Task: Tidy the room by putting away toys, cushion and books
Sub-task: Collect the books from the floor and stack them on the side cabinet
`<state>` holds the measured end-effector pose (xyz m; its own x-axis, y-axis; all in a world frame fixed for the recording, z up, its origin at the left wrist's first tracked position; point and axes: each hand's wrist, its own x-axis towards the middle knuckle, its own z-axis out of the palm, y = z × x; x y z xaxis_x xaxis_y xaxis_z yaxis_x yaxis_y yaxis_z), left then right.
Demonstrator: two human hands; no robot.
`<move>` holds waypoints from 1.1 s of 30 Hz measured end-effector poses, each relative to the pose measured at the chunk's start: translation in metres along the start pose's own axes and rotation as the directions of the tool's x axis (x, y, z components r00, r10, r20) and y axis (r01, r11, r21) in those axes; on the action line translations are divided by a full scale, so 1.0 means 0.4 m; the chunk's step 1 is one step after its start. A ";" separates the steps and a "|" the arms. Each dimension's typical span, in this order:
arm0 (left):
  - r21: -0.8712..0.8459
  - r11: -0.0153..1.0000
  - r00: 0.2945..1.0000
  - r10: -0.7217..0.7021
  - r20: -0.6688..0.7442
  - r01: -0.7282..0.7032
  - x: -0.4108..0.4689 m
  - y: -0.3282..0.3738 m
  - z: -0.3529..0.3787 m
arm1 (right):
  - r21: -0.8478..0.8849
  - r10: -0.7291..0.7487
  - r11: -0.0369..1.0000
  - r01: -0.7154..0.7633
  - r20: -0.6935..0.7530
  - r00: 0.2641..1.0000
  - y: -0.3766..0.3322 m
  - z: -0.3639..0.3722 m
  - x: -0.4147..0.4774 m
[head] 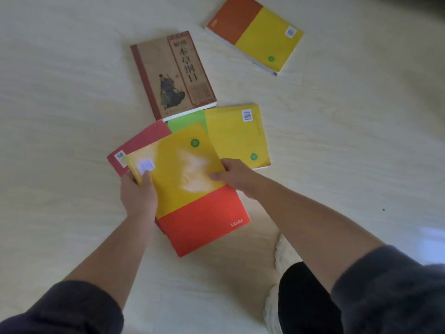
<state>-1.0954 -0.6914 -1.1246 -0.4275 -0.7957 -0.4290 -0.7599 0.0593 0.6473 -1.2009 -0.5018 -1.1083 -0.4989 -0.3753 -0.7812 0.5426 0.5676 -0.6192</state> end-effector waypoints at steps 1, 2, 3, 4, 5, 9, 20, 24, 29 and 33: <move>0.051 0.998 0.999 -0.043 -0.023 0.044 0.020 -0.012 -0.008 | -0.030 -0.014 0.999 0.013 -0.019 1.000 -0.019 0.018 0.017; 0.094 0.991 0.995 -0.096 -0.040 0.099 0.034 -0.020 -0.015 | -0.078 -0.023 0.997 0.020 -0.041 0.999 -0.035 0.036 0.035; 0.110 0.981 0.986 -0.159 -0.039 0.162 0.042 -0.027 -0.018 | -0.125 -0.022 0.992 0.015 -0.058 0.998 -0.049 0.054 0.048; 0.090 0.972 0.976 -0.216 -0.027 0.217 0.044 -0.026 -0.018 | -0.159 -0.019 0.987 0.007 -0.071 0.997 -0.060 0.069 0.057; 0.044 0.964 0.965 -0.261 -0.008 0.261 0.043 -0.022 -0.016 | -0.183 -0.014 0.983 0.000 -0.078 0.997 -0.069 0.082 0.066; -0.093 0.931 0.935 -0.353 0.026 0.354 0.047 -0.004 -0.008 | -0.245 -0.016 0.969 -0.008 -0.095 0.995 -0.078 0.094 0.080; -0.228 0.863 0.891 -0.419 0.176 0.451 0.100 -0.029 -0.018 | -0.094 0.091 0.991 -0.097 -0.069 0.993 -0.069 0.088 0.120; -0.241 0.879 0.901 -0.356 0.247 0.413 0.101 -0.017 -0.006 | 0.021 0.133 0.991 -0.136 0.099 0.986 -0.056 0.081 0.110; -0.271 0.876 0.881 -0.284 0.379 0.399 0.072 0.016 -0.021 | 0.102 0.010 0.995 -0.021 0.111 0.994 -0.093 0.038 0.082; -0.325 0.907 0.898 -0.112 0.424 0.267 0.089 0.094 -0.022 | 0.226 -0.036 0.974 0.009 0.117 0.992 -0.137 -0.038 0.065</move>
<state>-1.1349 -0.7230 -1.1099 -0.5067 -0.4657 -0.7255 -0.6443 -0.3546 0.6776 -1.2538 -0.5315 -1.0935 -0.4354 -0.4789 -0.7623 0.6767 0.3843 -0.6280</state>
